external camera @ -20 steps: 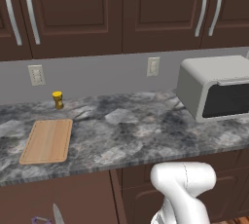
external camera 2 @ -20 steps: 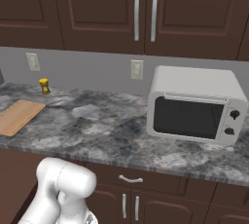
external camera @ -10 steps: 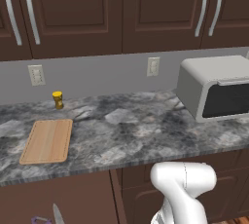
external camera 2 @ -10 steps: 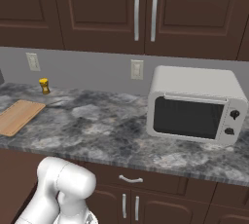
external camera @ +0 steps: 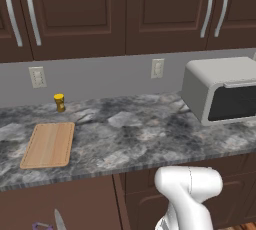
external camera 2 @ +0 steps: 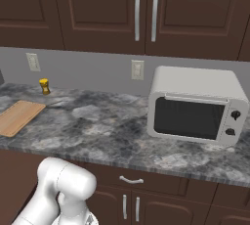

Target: Open the drawer on the left and place the cutting tools on the cutting board.

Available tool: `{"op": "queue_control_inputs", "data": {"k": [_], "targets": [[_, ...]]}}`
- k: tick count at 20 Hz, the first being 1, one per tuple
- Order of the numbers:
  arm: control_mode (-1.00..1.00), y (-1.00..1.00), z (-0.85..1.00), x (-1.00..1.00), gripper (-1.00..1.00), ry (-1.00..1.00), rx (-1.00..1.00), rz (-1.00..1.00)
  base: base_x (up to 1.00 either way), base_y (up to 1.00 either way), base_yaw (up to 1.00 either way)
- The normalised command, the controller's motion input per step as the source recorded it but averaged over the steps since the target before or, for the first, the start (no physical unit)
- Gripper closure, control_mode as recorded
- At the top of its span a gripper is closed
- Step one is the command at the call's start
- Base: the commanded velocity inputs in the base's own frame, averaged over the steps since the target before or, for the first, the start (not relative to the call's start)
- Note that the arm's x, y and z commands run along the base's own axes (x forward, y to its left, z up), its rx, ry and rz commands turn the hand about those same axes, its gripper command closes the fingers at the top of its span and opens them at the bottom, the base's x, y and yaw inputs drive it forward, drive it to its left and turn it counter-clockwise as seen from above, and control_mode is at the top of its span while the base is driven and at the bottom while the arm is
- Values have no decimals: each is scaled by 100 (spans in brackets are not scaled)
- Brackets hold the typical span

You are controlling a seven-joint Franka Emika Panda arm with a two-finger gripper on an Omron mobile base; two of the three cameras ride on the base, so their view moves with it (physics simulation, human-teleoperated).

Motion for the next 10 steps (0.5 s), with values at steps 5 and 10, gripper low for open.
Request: {"op": "queue_control_inputs", "data": {"k": [5,10], "targets": [[-100,-41,56,0,-100,0,3,0,0,0,0],[-100,-53,62,8,-100,0,7,-1,0,0,0]]}}
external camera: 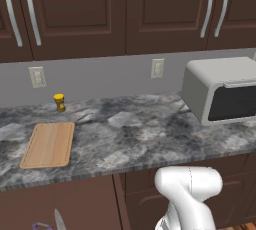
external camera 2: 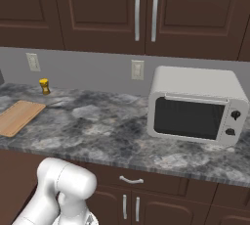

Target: Open the drawer on the left and place the cutting tools on the cutting board.

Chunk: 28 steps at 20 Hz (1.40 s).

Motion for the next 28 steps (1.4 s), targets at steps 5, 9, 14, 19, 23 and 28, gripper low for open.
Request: {"op": "queue_control_inputs", "data": {"k": [5,9,14,19,23,28], "targets": [[-100,-59,56,28,-100,0,12,-1,0,0,0],[-100,-74,51,36,-100,0,14,0,0,0,0],[-100,-59,63,28,-100,0,14,0,0,0,0],[-100,-51,53,22,-100,7,10,2,0,0,0],[-100,-61,41,40,-100,7,12,6,0,0,0],[-100,-61,41,56,-100,8,13,8,0,0,0]]}}
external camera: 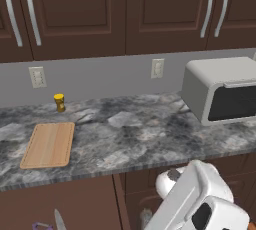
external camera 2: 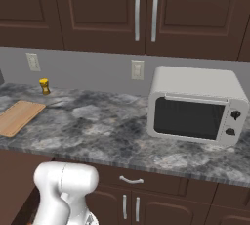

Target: Open the drawer on the left and place the cutting tools on the cutting board.

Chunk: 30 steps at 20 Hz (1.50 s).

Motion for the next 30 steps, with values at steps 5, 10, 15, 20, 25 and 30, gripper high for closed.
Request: {"op": "queue_control_inputs", "data": {"k": [5,10,15,20,25,30], "targets": [[-100,-69,26,79,-100,5,17,6,0,0,0],[-100,-67,21,100,-100,6,28,1,0,0,0],[-100,-62,18,99,-100,14,31,0,0,0,0],[-100,-36,12,81,-100,25,18,0,0,0,0],[-100,-12,20,38,-100,30,4,0,0,0,0],[-100,0,19,3,-100,33,0,0,0,0,0]]}}
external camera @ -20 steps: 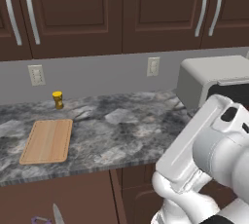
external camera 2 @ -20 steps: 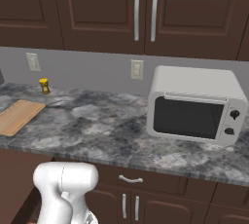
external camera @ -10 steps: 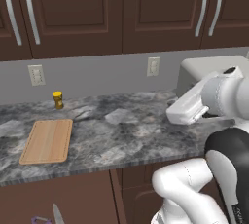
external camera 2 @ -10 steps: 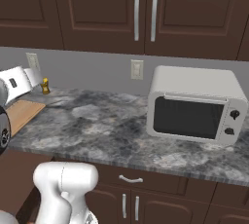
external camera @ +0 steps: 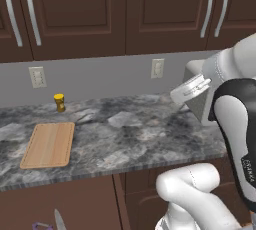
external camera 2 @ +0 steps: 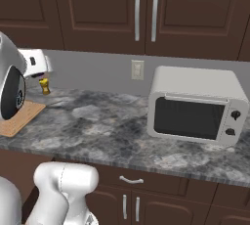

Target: Open the drawer on the left and place the cutting tools on the cutting board.

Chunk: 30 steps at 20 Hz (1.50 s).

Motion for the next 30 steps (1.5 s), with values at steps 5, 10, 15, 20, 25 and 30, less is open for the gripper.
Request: {"op": "queue_control_inputs", "data": {"k": [5,10,15,20,25,30], "targets": [[-100,-2,-5,-18,-100,17,3,0,0,0,0],[-100,0,-41,-8,-100,0,2,-2,0,0,0],[-100,0,-13,-3,-100,5,0,-4,0,0,0],[-100,9,-17,0,-100,22,0,-11,0,0,0],[-100,37,-15,0,-100,20,-3,-1,0,0,0],[-100,30,-3,0,-100,25,-1,0,0,0,0]]}}
